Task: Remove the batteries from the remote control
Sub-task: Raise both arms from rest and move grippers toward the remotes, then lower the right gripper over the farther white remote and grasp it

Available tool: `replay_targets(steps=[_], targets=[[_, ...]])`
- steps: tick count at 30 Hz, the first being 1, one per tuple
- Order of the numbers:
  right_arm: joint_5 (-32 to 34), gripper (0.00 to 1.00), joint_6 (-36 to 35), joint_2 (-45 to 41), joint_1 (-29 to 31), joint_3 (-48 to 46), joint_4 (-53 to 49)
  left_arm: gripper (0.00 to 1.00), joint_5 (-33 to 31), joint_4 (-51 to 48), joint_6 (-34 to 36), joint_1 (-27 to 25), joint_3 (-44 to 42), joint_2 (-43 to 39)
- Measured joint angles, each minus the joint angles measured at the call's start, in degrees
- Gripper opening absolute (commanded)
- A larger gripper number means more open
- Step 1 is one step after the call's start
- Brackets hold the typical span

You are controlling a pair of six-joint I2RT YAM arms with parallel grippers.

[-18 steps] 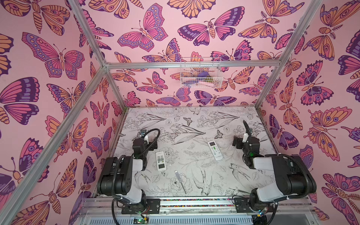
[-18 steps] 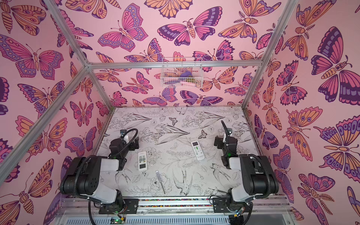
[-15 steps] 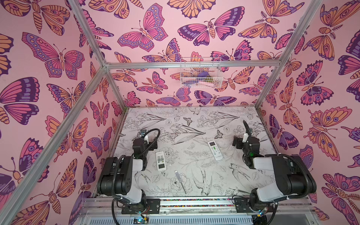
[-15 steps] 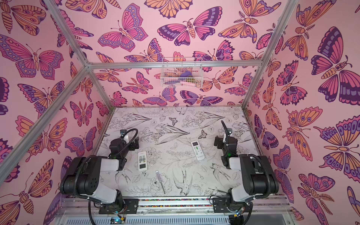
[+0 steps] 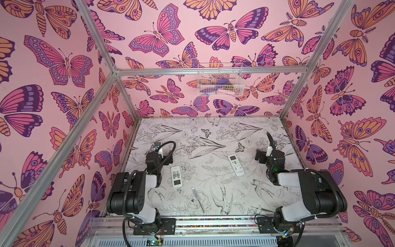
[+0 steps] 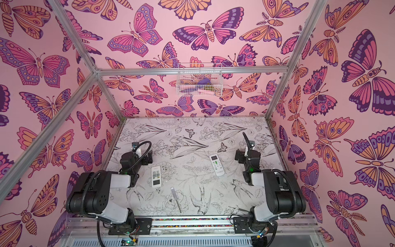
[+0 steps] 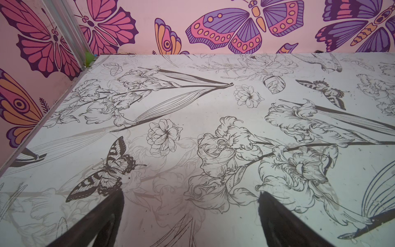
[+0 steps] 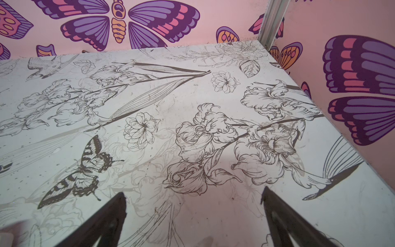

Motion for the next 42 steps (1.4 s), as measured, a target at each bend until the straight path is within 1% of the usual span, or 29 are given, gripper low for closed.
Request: replay_targets(steps=[11,16,20,23,27,30,32,33,37,39,42], targets=[[0.00,1.00,0.00,0.00,0.00,0.00,0.00,0.99,0.02,0.00,0.02,-0.04,0.00,0.00],[-0.22,1.00,-0.02,0.00,0.00,0.00,0.00,0.99,2.86,1.38,1.55,-0.11,-0.90,0.00],[-1.86,1.00,-0.57,-0.07,0.00,0.00,0.02,0.99,4.04,1.70,1.97,-0.20,-1.03,-0.02],[-2.78,1.00,-1.09,-1.75,-0.02,-0.17,-0.42,0.99,4.70,0.57,2.43,-0.20,-0.94,-0.57],[-2.62,1.00,-0.76,-9.73,0.00,0.15,-6.08,0.99,5.55,-6.14,2.84,-0.22,1.75,-3.65],[-2.56,1.00,1.36,-15.15,0.00,2.51,-12.83,0.99,6.60,-13.07,3.26,-0.39,6.75,-5.16],[-2.93,1.00,3.41,-17.70,0.00,4.52,-17.40,0.99,7.48,-18.97,3.61,-0.70,10.84,-5.53],[-3.21,1.00,4.76,-18.86,0.02,5.70,-20.13,0.99,8.17,-23.54,3.78,-0.90,13.77,-5.62],[-4.87,1.00,10.84,-21.27,0.59,10.21,-30.88,0.99,12.33,-40.72,3.93,-2.01,25.57,-5.79],[-5.44,1.00,13.81,-21.46,1.57,11.91,-35.63,0.99,13.86,-46.93,3.48,-2.43,29.22,-6.64],[-5.95,1.00,17.05,-21.49,4.85,13.18,-42.05,0.99,15.28,-54.05,1.75,-2.99,31.56,-9.20]])
